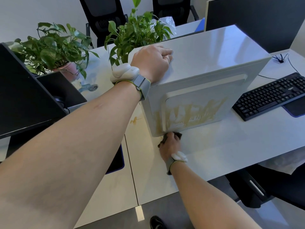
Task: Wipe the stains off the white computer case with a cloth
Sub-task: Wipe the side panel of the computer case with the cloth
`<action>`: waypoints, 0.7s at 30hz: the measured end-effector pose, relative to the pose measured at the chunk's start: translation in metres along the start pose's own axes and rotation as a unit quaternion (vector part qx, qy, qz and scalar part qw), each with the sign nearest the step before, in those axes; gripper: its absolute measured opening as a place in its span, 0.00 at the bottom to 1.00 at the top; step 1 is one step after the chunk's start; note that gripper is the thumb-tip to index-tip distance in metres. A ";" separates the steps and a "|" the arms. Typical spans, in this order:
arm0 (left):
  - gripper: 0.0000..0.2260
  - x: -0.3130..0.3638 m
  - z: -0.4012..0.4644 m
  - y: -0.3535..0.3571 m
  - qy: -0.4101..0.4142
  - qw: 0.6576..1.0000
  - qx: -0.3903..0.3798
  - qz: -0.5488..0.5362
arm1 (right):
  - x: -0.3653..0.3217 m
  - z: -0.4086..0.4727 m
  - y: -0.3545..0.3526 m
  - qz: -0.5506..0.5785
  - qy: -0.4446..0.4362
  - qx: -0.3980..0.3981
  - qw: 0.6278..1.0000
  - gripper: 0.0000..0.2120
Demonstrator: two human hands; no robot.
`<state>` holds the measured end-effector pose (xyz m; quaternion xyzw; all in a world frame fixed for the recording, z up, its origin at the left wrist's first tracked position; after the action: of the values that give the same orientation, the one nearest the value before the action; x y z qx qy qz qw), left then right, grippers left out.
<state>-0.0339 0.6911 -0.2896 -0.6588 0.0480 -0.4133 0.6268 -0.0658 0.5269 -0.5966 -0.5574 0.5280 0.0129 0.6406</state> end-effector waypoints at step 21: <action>0.15 -0.003 0.005 0.002 0.020 1.000 -0.006 -0.004 | 0.050 0.022 -0.069 -0.072 -0.011 0.000 0.997 0.18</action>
<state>-0.0326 0.6963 -0.2922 -0.6540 0.0604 -0.4286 0.6204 0.0123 0.4880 -0.5872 -0.5942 0.4791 -0.0269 0.6455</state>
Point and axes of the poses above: each hand's wrist, its own z-axis towards the middle knuckle, its own y-axis out of the palm, x = y × z, the point moved 3 cm from there along z, towards the middle knuckle, and after that the axes turned 14 degrees about -y, right-handed, at the moved point
